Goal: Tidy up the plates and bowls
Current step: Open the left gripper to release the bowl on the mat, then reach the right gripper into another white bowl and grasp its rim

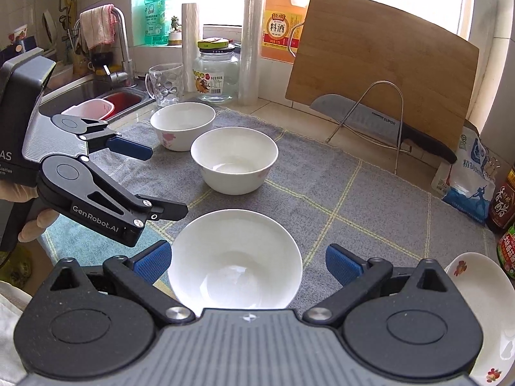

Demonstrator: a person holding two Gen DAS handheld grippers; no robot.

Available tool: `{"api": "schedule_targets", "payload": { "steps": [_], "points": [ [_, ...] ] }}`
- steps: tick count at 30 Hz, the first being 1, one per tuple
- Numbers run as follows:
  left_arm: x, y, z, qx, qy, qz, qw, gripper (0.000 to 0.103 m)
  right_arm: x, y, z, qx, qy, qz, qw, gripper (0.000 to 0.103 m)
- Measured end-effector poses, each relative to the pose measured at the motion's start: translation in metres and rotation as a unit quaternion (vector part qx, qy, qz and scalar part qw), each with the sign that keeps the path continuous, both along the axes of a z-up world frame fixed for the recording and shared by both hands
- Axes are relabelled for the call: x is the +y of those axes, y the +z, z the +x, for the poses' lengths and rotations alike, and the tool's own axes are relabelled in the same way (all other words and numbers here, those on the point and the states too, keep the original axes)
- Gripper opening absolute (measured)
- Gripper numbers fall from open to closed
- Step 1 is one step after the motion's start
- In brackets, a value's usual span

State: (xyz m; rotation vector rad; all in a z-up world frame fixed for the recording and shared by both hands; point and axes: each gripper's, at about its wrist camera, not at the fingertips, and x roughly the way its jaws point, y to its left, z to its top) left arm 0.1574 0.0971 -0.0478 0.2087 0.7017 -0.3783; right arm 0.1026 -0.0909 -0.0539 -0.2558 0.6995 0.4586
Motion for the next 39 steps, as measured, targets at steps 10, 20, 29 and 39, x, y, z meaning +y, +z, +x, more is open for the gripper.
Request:
{"api": "schedule_targets", "payload": {
  "steps": [10, 20, 29, 39],
  "points": [
    [0.003, -0.007, 0.018, -0.021, 0.026, 0.003, 0.9994, 0.097, 0.012, 0.005, 0.035, 0.011, 0.017, 0.007, 1.0, 0.103],
    [0.002, -0.018, 0.039, -0.033, 0.033, 0.002, 0.9989, 0.097, 0.028, 0.009, 0.086, 0.025, 0.037, 0.009, 0.999, 0.103],
    [-0.004, -0.028, 0.052, -0.026, 0.021, -0.003, 0.9994, 0.096, 0.037, 0.005, 0.127, 0.051, 0.054, 0.011, 0.997, 0.103],
    [-0.009, -0.036, 0.065, -0.017, 0.009, -0.008, 0.9998, 0.095, 0.048, -0.007, 0.167, 0.087, 0.079, 0.015, 0.993, 0.103]
  ]
}}
